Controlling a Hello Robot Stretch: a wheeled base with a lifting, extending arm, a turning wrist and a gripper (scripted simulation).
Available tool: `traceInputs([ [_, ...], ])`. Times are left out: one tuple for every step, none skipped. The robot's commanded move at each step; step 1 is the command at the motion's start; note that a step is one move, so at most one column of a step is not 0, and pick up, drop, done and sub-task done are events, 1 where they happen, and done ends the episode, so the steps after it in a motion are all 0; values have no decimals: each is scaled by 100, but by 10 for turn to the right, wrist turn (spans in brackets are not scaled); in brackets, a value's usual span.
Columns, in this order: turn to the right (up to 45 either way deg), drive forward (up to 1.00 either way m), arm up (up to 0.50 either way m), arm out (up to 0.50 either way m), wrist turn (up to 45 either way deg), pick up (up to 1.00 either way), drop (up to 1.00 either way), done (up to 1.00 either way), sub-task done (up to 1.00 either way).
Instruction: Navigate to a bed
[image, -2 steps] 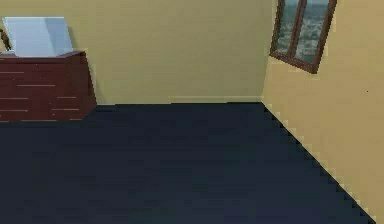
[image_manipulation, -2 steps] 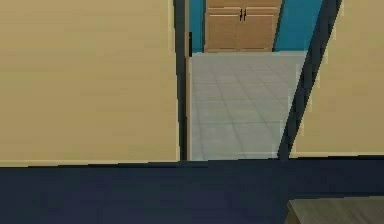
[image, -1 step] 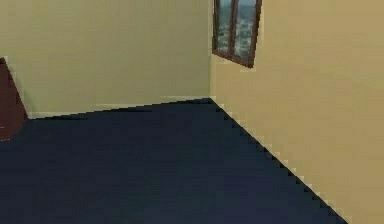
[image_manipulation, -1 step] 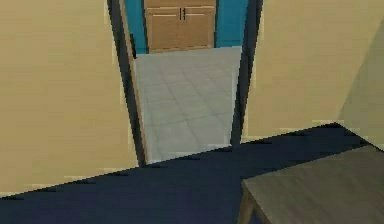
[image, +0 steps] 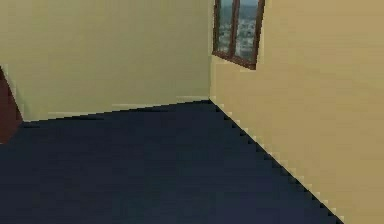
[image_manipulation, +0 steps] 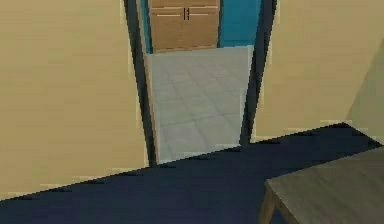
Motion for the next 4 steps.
traceInputs([
  [-450,0,0,0,0,0,0,0,0],
  [-450,0,0,0,0,0,0,0,0],
  [-150,0,0,0,0,0,0,0,0],
  [0,100,0,0,0,0,0,0,0],
])
